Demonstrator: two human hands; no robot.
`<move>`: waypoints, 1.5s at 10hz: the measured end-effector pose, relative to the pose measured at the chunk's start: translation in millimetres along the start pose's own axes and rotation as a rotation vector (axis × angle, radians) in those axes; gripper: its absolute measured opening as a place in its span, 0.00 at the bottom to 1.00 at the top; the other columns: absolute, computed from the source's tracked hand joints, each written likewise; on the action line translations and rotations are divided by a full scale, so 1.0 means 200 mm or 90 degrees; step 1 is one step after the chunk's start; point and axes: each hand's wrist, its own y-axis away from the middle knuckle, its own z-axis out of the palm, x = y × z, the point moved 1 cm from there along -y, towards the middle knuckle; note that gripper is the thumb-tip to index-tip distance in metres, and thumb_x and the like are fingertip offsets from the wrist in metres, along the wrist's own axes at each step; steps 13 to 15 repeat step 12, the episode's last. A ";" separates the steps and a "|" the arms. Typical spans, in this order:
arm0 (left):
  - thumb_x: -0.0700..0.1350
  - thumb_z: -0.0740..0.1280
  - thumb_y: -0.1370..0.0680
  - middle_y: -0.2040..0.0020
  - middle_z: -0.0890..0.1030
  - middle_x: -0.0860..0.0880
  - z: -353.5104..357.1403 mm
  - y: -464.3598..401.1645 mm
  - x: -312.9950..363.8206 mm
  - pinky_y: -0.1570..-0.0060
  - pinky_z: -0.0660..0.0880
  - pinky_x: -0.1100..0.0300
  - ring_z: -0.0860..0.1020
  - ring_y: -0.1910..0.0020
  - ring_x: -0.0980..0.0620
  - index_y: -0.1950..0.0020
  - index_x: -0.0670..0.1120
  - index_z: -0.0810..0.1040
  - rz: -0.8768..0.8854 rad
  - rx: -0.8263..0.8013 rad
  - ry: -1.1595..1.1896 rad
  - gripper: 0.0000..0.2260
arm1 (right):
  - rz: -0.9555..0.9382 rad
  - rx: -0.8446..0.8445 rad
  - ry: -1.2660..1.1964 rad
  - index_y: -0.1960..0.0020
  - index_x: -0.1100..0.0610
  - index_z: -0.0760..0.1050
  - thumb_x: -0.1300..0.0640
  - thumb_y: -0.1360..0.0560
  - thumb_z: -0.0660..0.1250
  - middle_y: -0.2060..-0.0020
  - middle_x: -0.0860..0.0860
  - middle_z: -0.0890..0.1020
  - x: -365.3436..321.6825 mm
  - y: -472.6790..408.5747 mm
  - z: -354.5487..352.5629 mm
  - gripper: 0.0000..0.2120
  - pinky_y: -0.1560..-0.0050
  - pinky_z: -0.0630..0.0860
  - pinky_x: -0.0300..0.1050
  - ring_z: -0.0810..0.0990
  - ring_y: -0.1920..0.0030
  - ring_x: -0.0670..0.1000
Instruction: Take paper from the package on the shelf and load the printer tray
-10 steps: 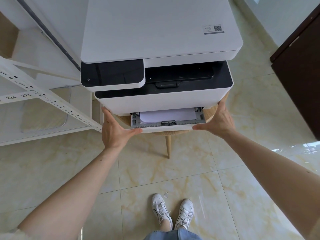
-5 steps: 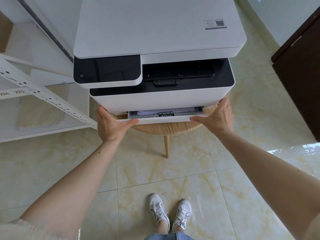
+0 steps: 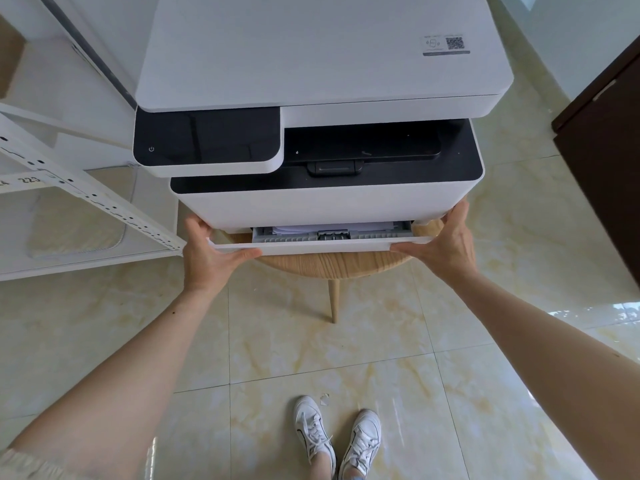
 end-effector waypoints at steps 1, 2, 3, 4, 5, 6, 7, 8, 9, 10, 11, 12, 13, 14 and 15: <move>0.50 0.84 0.44 0.41 0.77 0.50 0.00 0.00 0.00 0.40 0.73 0.62 0.77 0.40 0.52 0.44 0.59 0.62 0.004 0.008 -0.010 0.39 | 0.012 0.006 -0.014 0.33 0.58 0.58 0.48 0.46 0.84 0.41 0.53 0.76 0.00 0.00 0.00 0.51 0.52 0.71 0.43 0.75 0.45 0.52; 0.52 0.84 0.45 0.45 0.78 0.49 0.00 0.00 0.00 0.45 0.75 0.56 0.77 0.45 0.50 0.41 0.48 0.64 0.012 0.037 -0.049 0.41 | 0.021 0.020 -0.039 0.31 0.57 0.59 0.48 0.46 0.84 0.42 0.49 0.76 0.00 0.00 0.00 0.52 0.51 0.70 0.40 0.72 0.48 0.47; 0.56 0.83 0.46 0.50 0.77 0.49 0.03 -0.01 0.03 0.53 0.75 0.55 0.77 0.51 0.48 0.41 0.44 0.65 -0.009 0.093 -0.071 0.42 | 0.058 0.054 -0.073 0.31 0.56 0.61 0.49 0.45 0.84 0.43 0.48 0.75 -0.03 -0.01 0.02 0.50 0.51 0.71 0.41 0.71 0.48 0.47; 0.58 0.82 0.46 0.48 0.79 0.46 0.07 -0.02 0.06 0.52 0.77 0.51 0.77 0.50 0.46 0.41 0.42 0.65 -0.031 0.153 -0.064 0.43 | 0.092 0.101 -0.110 0.32 0.56 0.61 0.49 0.45 0.84 0.44 0.46 0.74 -0.06 -0.03 0.04 0.49 0.51 0.71 0.43 0.70 0.48 0.47; 0.61 0.81 0.49 0.46 0.79 0.44 0.09 -0.04 0.05 0.53 0.77 0.48 0.78 0.49 0.44 0.41 0.41 0.64 -0.051 0.180 -0.080 0.46 | 0.115 0.135 -0.118 0.33 0.56 0.62 0.48 0.46 0.84 0.47 0.42 0.72 -0.08 -0.04 0.06 0.48 0.52 0.71 0.42 0.70 0.49 0.46; 0.66 0.79 0.52 0.45 0.79 0.46 0.08 -0.06 0.04 0.53 0.78 0.48 0.78 0.47 0.46 0.41 0.44 0.64 -0.054 0.182 -0.094 0.49 | 0.117 0.145 -0.108 0.32 0.56 0.61 0.47 0.45 0.83 0.45 0.43 0.73 -0.08 -0.04 0.07 0.49 0.51 0.71 0.41 0.70 0.48 0.46; 0.68 0.79 0.53 0.44 0.79 0.48 0.07 -0.07 0.05 0.54 0.80 0.48 0.78 0.46 0.47 0.40 0.46 0.63 -0.063 0.177 -0.111 0.50 | 0.121 0.140 -0.093 0.32 0.55 0.61 0.45 0.45 0.83 0.42 0.47 0.76 -0.08 -0.04 0.07 0.50 0.51 0.72 0.43 0.70 0.48 0.46; 0.66 0.80 0.52 0.45 0.79 0.47 0.06 -0.07 0.06 0.52 0.79 0.51 0.78 0.46 0.47 0.40 0.46 0.64 -0.062 0.167 -0.123 0.49 | 0.116 0.131 -0.065 0.33 0.54 0.61 0.44 0.45 0.82 0.42 0.47 0.76 -0.08 -0.04 0.05 0.49 0.50 0.73 0.46 0.73 0.47 0.48; 0.57 0.82 0.47 0.47 0.80 0.47 0.02 -0.08 0.07 0.54 0.75 0.57 0.78 0.51 0.48 0.41 0.45 0.66 -0.040 0.133 -0.143 0.42 | 0.089 0.098 -0.050 0.33 0.56 0.61 0.50 0.40 0.82 0.45 0.47 0.76 -0.07 -0.04 0.01 0.44 0.54 0.72 0.46 0.72 0.50 0.49; 0.48 0.83 0.42 0.48 0.82 0.45 -0.04 -0.11 0.05 0.51 0.77 0.55 0.80 0.52 0.47 0.46 0.49 0.68 -0.027 0.083 -0.156 0.32 | 0.065 0.052 -0.044 0.31 0.56 0.60 0.56 0.36 0.80 0.47 0.49 0.78 -0.05 -0.05 -0.05 0.40 0.52 0.74 0.47 0.74 0.50 0.51; 0.40 0.79 0.35 0.47 0.83 0.42 -0.08 -0.12 0.08 0.46 0.79 0.49 0.82 0.47 0.45 0.51 0.54 0.67 -0.042 0.025 -0.111 0.25 | 0.023 0.024 0.031 0.33 0.56 0.63 0.62 0.32 0.76 0.45 0.54 0.81 -0.03 -0.06 -0.10 0.34 0.47 0.76 0.52 0.79 0.45 0.56; 0.36 0.74 0.29 0.43 0.81 0.40 -0.11 -0.05 0.08 0.46 0.75 0.58 0.81 0.43 0.45 0.46 0.43 0.69 -0.055 0.018 -0.097 0.18 | -0.021 0.043 0.112 0.36 0.56 0.68 0.66 0.32 0.74 0.45 0.55 0.82 0.00 -0.03 -0.18 0.27 0.45 0.77 0.54 0.80 0.44 0.58; 0.36 0.74 0.29 0.43 0.81 0.40 -0.11 -0.05 0.08 0.46 0.75 0.58 0.81 0.43 0.45 0.46 0.43 0.69 -0.055 0.018 -0.097 0.18 | -0.021 0.043 0.112 0.36 0.56 0.68 0.66 0.32 0.74 0.45 0.55 0.82 0.00 -0.03 -0.18 0.27 0.45 0.77 0.54 0.80 0.44 0.58; 0.36 0.74 0.29 0.43 0.81 0.40 -0.11 -0.05 0.08 0.46 0.75 0.58 0.81 0.43 0.45 0.46 0.43 0.69 -0.055 0.018 -0.097 0.18 | -0.021 0.043 0.112 0.36 0.56 0.68 0.66 0.32 0.74 0.45 0.55 0.82 0.00 -0.03 -0.18 0.27 0.45 0.77 0.54 0.80 0.44 0.58; 0.36 0.74 0.29 0.43 0.81 0.40 -0.11 -0.05 0.08 0.46 0.75 0.58 0.81 0.43 0.45 0.46 0.43 0.69 -0.055 0.018 -0.097 0.18 | -0.021 0.043 0.112 0.36 0.56 0.68 0.66 0.32 0.74 0.45 0.55 0.82 0.00 -0.03 -0.18 0.27 0.45 0.77 0.54 0.80 0.44 0.58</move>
